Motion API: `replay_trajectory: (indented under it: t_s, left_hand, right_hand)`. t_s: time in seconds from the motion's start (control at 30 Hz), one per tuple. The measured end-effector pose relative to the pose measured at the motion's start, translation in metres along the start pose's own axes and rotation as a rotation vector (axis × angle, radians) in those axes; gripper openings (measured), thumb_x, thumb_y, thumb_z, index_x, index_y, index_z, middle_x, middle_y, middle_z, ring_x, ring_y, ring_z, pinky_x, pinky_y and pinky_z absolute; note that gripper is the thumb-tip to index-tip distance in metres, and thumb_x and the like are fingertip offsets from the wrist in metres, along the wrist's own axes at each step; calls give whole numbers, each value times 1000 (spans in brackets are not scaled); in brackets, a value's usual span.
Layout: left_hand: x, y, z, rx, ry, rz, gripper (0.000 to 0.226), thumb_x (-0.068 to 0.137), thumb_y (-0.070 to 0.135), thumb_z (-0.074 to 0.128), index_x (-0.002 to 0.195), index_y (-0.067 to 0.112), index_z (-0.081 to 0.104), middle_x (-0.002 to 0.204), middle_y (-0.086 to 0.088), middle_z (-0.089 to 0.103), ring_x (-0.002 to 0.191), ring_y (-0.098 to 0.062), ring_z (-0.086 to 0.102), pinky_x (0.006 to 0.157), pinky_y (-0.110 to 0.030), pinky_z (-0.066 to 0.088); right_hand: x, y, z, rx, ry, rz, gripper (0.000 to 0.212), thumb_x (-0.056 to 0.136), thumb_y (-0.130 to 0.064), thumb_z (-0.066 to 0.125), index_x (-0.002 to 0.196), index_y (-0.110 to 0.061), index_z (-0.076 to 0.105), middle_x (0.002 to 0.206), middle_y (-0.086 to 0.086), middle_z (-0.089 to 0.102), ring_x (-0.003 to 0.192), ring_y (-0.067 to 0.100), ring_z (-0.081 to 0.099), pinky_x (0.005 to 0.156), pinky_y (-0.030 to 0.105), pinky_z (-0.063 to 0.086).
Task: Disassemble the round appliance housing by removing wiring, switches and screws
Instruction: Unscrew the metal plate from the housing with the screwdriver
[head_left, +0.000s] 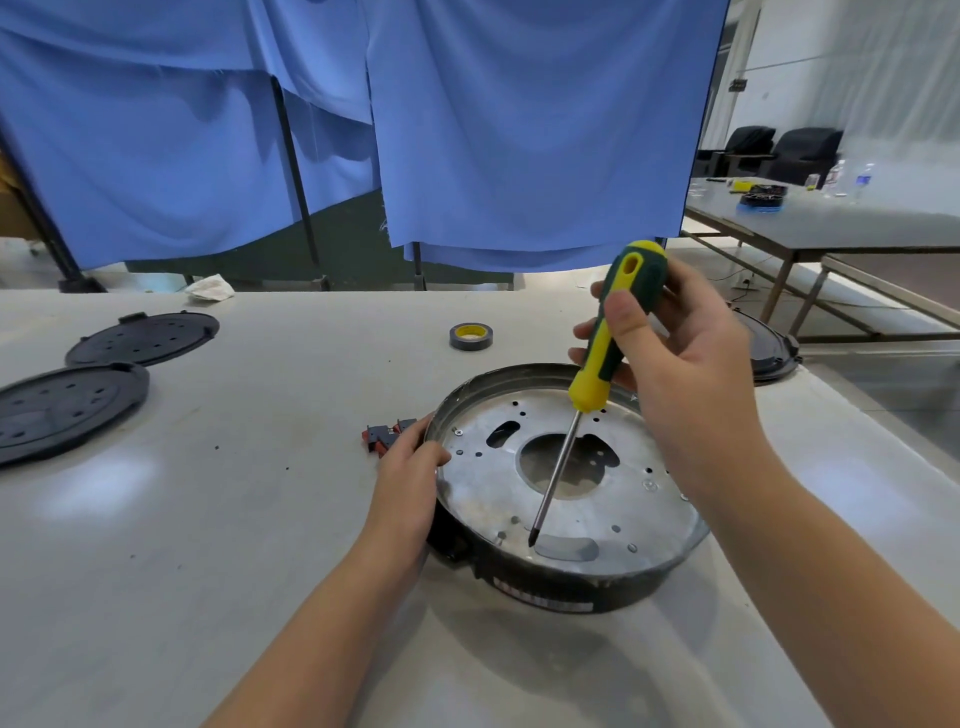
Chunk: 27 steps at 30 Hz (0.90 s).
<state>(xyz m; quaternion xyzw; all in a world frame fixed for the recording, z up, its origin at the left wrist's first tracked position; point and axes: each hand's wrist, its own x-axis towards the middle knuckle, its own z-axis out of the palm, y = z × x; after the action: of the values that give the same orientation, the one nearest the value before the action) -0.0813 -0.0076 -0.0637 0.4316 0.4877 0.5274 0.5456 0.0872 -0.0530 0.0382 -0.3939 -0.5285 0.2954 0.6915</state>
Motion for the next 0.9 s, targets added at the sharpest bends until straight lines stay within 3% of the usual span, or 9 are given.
replay_trajectory:
  t_s: [0.23, 0.43, 0.6, 0.73, 0.9]
  left_hand:
    - [1, 1, 1, 28, 13, 0, 41, 79, 0, 41, 98, 20, 71, 98, -8, 72, 97, -29, 66, 76, -39, 54]
    - [2, 1, 2, 26, 6, -10, 43, 80, 0, 40, 104, 19, 70, 101, -9, 72, 100, -30, 66, 85, -46, 54]
    - [1, 2, 3, 28, 17, -11, 42, 81, -1, 40, 104, 19, 69, 101, -8, 72, 99, -28, 66, 77, -38, 55]
    - [2, 3, 4, 38, 28, -13, 43, 82, -2, 40, 109, 16, 67, 106, -10, 70, 103, -29, 64, 85, -41, 54]
    - [2, 3, 4, 68, 30, -4, 44, 81, -2, 40, 108, 17, 68, 106, -9, 70, 104, -29, 64, 90, -45, 51]
  right_hand:
    - [-3, 6, 2, -21, -39, 9, 30, 92, -13, 55, 122, -14, 49, 110, 9, 61, 81, 16, 70, 65, 24, 57]
    - [-5, 8, 4, -21, -66, 4, 31, 92, -11, 55, 122, -14, 48, 109, 8, 61, 81, 15, 70, 65, 22, 57]
    - [-6, 8, 4, -41, -102, -21, 32, 91, -12, 56, 121, -15, 47, 105, 4, 62, 81, 14, 71, 69, 26, 58]
    - [-8, 6, 6, -48, -132, -39, 38, 87, -16, 59, 122, -13, 47, 105, 3, 63, 82, 16, 71, 73, 33, 59]
    - [-11, -2, 10, -82, -154, -130, 45, 71, -21, 77, 107, -23, 50, 100, -2, 61, 83, 9, 69, 65, 23, 57]
